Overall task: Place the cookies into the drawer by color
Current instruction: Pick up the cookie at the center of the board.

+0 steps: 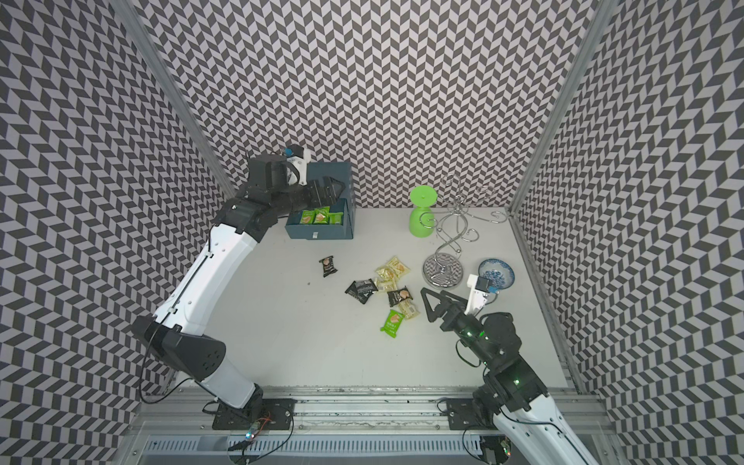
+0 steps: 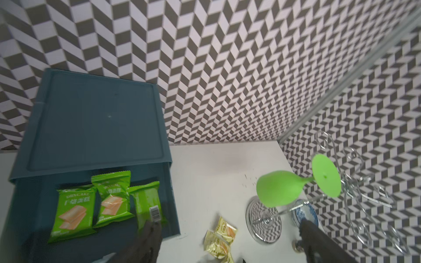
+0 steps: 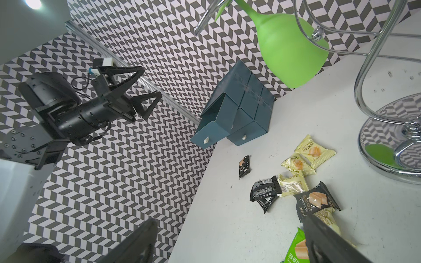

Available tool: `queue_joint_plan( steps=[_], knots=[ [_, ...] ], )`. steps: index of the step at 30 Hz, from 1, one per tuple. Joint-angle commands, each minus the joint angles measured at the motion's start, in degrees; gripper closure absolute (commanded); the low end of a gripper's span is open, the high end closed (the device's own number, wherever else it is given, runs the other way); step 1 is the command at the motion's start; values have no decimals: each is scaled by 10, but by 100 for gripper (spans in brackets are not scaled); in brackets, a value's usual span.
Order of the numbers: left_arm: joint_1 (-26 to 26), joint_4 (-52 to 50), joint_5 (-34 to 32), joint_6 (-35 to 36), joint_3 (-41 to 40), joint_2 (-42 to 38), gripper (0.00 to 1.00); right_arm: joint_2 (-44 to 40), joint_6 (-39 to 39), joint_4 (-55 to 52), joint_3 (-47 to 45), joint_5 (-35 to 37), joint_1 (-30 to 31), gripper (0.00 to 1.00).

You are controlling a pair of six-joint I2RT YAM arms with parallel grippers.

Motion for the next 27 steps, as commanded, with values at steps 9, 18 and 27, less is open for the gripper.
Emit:
queue_joint_plan(
  steps=[9, 18, 27],
  knots=[
    [-104, 45, -26, 144, -213, -144, 0, 13, 5, 51, -9, -3, 2, 0],
    [-226, 55, -135, 129, -300, -162, 1, 19, 9, 56, -15, 1, 1, 0],
    [-302, 129, -175, 83, -407, -154, 0, 19, 17, 59, -18, 6, 2, 0]
  ],
)
